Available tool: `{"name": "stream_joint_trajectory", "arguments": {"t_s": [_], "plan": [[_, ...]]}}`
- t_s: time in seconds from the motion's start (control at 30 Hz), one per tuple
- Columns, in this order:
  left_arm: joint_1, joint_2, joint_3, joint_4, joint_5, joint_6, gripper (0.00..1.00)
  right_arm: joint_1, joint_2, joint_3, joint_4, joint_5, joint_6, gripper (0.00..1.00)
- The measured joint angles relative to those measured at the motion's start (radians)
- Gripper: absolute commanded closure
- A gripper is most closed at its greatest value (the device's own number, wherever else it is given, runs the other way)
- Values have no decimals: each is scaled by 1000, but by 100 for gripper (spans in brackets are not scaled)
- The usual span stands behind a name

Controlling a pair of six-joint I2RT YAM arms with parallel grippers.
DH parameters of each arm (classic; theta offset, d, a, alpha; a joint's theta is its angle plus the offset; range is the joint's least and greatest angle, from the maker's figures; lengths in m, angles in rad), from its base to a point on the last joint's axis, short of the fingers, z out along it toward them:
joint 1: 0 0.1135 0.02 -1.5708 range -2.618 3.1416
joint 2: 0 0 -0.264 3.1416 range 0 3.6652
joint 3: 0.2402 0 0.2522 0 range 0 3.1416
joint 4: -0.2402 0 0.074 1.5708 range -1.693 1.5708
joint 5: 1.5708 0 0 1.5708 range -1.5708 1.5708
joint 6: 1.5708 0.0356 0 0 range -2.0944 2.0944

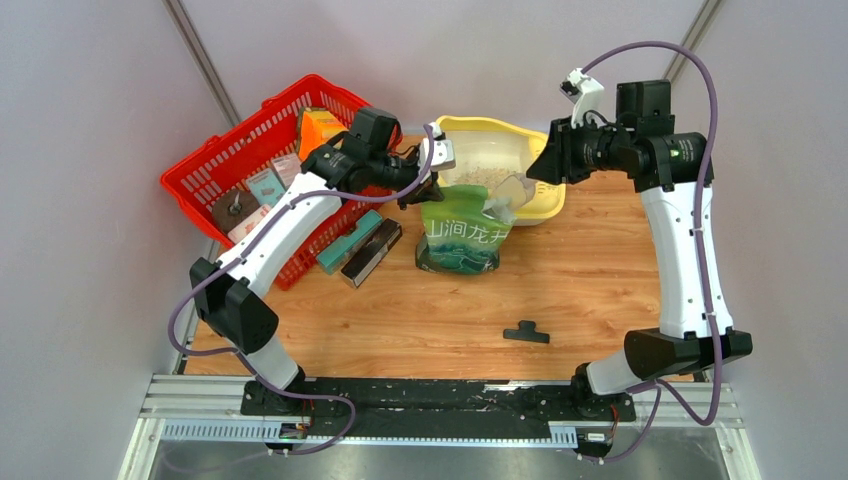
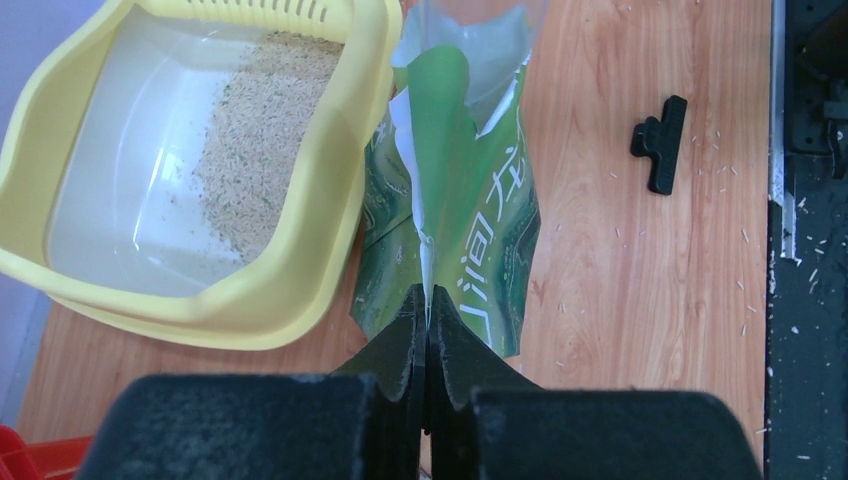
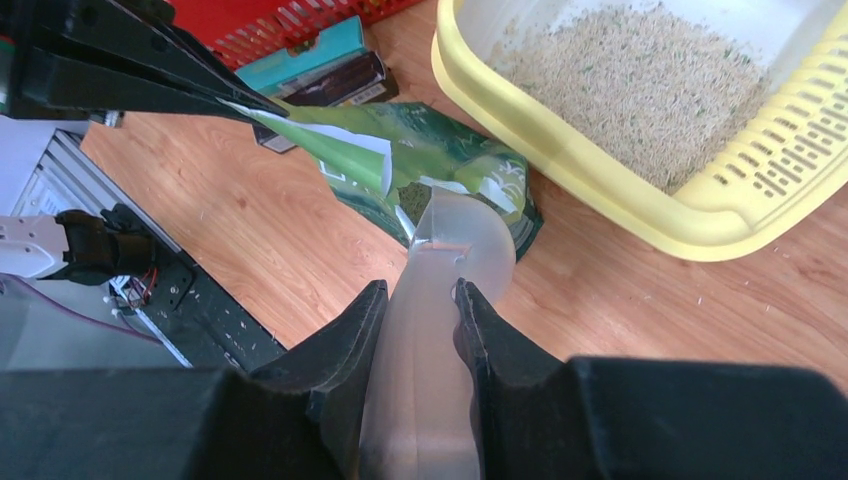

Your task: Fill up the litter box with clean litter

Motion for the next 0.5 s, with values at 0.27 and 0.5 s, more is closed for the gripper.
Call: {"name": "stream_joint_trajectory", "arguments": {"t_s": [0.27,0.5], "plan": [[0,-68,-107,100,-1,-145,100,63,4,-57,-30,129,0,100],[-3,-123,-216,218,5,-256,100,190,25,-88,6,339,53,100]]}}
